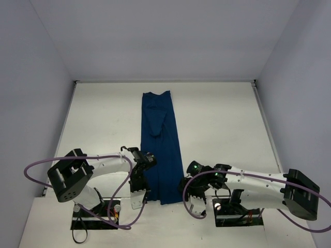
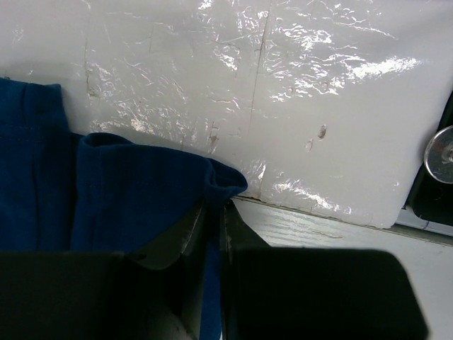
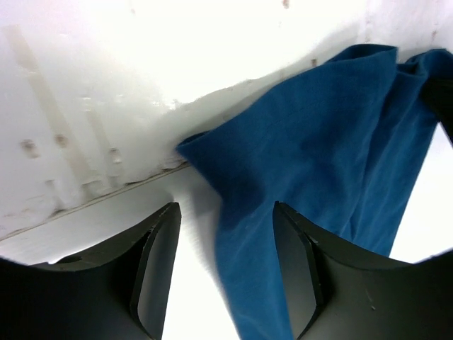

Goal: Fold and stack the t-shirts
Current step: Grab the bottom of the folded rectangular tshirt with both arms, then fold the folded rectangular tshirt in 1/3 of the way

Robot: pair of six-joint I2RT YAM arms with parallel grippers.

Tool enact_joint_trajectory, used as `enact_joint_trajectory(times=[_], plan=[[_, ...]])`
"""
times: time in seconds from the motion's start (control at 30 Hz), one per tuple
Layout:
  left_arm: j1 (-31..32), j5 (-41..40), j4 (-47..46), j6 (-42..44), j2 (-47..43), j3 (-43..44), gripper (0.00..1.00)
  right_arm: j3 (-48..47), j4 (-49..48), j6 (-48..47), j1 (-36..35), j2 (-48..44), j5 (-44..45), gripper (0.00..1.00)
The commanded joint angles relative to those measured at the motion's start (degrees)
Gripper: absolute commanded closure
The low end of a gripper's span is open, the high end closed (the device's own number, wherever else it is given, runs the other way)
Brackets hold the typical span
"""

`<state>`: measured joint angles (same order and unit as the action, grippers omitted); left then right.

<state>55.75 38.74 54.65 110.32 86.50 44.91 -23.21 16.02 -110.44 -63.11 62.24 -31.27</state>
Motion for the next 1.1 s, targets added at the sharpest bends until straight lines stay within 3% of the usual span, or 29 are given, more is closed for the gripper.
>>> enact_joint_trajectory(times=[0.0,0.07,0.23,0.3,0.5,0.7,0.87,1.07], plan=[[-0.4,-1.7,-2.2,0.4,1.0,-0.2,0.95,-0.6,0.8,-1.7,-0.5,6.2,-1.2,0.52],[-0.6,-1.5,-2.2,0.0,0.8,-0.2,0.96,-1.2,0.1,-2.1,-0.5,7.5,-2.0,0.58],[-1.8,1.5,-2.1,-1.8,-1.2,0.2,1.0,-3.0,-0.2,0.6,-0.5,9.0,-4.2,0.93],[-3.0,3.8,-2.1,-3.8,-3.9,0.3,1.0,-3.9,-0.2,4.2,0.1,7.6,-5.4,1.0],[-8.5,11.2,-2.1,-10.2,-14.7,-0.7,1.0,-7.6,-0.3,18.4,3.6,0.1,-12.5,1.0],[-12.9,16.1,-2.2,-16.3,-25.6,-5.2,1.0,-8.0,-0.6,25.5,8.3,-3.4,-17.0,1.0],[-13.5,17.5,-2.2,-20.4,-30.5,-6.3,1.0,-11.6,-1.3,32.4,13.7,1.8,-20.4,1.0],[-25.5,24.9,-2.2,-28.6,-24.4,1.1,1.0,-21.6,-1.7,40.7,25.4,14.1,-27.3,1.0]])
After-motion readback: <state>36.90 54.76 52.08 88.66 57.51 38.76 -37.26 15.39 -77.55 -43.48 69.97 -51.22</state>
